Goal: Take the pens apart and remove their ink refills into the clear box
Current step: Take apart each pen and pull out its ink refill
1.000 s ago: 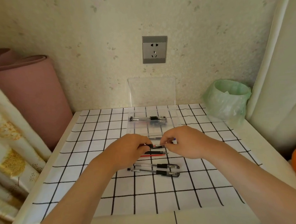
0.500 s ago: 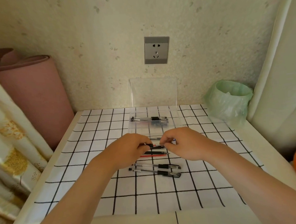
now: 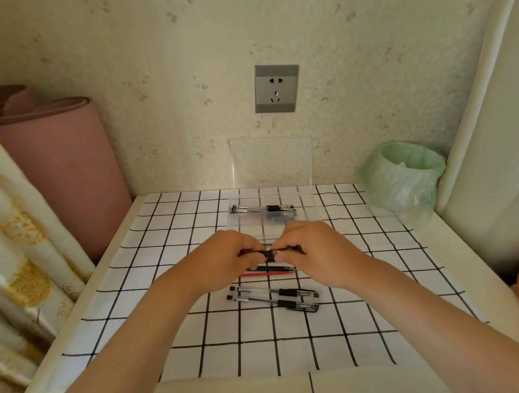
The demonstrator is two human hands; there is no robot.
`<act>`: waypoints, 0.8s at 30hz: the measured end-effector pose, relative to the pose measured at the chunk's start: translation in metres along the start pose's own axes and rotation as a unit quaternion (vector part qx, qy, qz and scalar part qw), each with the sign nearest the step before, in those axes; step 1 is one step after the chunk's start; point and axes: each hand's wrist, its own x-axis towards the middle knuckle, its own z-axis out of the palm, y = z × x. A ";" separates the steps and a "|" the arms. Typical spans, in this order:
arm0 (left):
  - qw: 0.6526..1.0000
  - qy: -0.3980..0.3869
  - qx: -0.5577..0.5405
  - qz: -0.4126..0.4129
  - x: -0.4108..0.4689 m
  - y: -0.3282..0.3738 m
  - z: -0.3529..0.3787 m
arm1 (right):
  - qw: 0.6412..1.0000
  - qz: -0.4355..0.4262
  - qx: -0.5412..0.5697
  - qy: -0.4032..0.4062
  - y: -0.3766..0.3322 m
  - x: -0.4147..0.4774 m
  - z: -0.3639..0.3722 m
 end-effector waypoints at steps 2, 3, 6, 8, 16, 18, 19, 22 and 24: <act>1.000 0.018 0.004 0.010 -0.001 -0.002 0.000 | 1.000 -0.003 0.014 0.011 -0.001 0.001 0.004; 0.999 0.028 0.012 0.018 -0.002 -0.002 -0.001 | 0.999 0.005 0.028 0.015 -0.002 0.001 0.006; 0.995 0.052 0.051 0.064 -0.003 -0.003 -0.003 | 0.993 0.064 0.103 0.002 -0.008 0.001 0.008; 0.992 0.055 0.069 0.086 -0.003 -0.002 -0.005 | 0.985 0.100 0.143 -0.020 -0.011 0.001 0.006; 0.993 0.046 0.098 0.045 0.003 0.004 0.001 | 0.992 0.096 -0.057 -0.061 -0.017 -0.002 0.004; 0.988 0.090 0.120 0.033 0.003 -0.005 -0.003 | 0.989 0.111 -0.088 -0.027 -0.011 0.004 -0.001; 0.983 0.119 0.141 0.025 0.003 -0.011 -0.006 | 0.987 0.119 -0.109 -0.012 -0.006 0.009 -0.004; 0.969 0.192 0.155 0.006 0.001 -0.029 -0.010 | 0.979 0.137 -0.144 0.046 0.009 0.029 -0.013; 0.971 0.192 0.139 -0.014 0.000 -0.036 -0.008 | 0.977 0.153 -0.137 0.065 0.016 0.046 -0.018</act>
